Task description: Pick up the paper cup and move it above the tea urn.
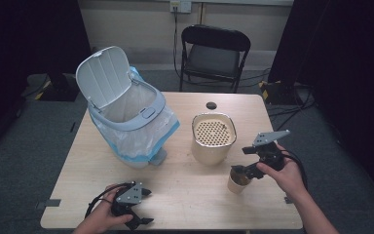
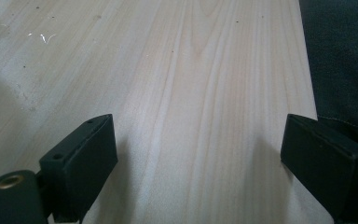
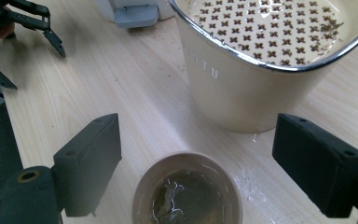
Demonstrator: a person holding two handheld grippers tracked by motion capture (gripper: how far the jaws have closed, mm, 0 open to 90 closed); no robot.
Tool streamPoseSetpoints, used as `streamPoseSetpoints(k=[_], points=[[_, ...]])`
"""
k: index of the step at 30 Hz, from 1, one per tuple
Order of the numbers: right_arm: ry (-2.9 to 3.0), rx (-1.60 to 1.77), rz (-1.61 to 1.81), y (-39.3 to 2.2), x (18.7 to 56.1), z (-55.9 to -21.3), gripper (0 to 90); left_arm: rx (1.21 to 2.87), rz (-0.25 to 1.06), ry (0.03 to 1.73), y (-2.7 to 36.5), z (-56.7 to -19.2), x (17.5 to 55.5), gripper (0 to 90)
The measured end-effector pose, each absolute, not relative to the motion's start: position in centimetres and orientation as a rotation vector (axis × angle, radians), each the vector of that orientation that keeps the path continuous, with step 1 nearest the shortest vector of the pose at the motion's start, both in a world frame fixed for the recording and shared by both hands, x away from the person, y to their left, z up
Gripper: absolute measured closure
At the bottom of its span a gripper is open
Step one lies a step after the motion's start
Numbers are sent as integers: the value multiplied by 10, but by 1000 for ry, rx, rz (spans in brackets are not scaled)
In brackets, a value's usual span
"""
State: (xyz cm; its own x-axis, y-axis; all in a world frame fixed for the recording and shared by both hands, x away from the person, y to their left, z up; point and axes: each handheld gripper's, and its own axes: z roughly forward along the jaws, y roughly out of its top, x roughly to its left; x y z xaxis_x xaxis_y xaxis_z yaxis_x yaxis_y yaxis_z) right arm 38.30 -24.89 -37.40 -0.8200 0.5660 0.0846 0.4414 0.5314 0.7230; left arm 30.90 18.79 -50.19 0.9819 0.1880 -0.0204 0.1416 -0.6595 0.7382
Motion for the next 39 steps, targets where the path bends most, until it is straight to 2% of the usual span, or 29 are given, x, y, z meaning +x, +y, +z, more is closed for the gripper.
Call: streamPoseSetpoints(k=[39], points=[[2605, 908, 1212, -280, 358, -408, 152, 2300, 72, 229, 188, -502, 309, 101]])
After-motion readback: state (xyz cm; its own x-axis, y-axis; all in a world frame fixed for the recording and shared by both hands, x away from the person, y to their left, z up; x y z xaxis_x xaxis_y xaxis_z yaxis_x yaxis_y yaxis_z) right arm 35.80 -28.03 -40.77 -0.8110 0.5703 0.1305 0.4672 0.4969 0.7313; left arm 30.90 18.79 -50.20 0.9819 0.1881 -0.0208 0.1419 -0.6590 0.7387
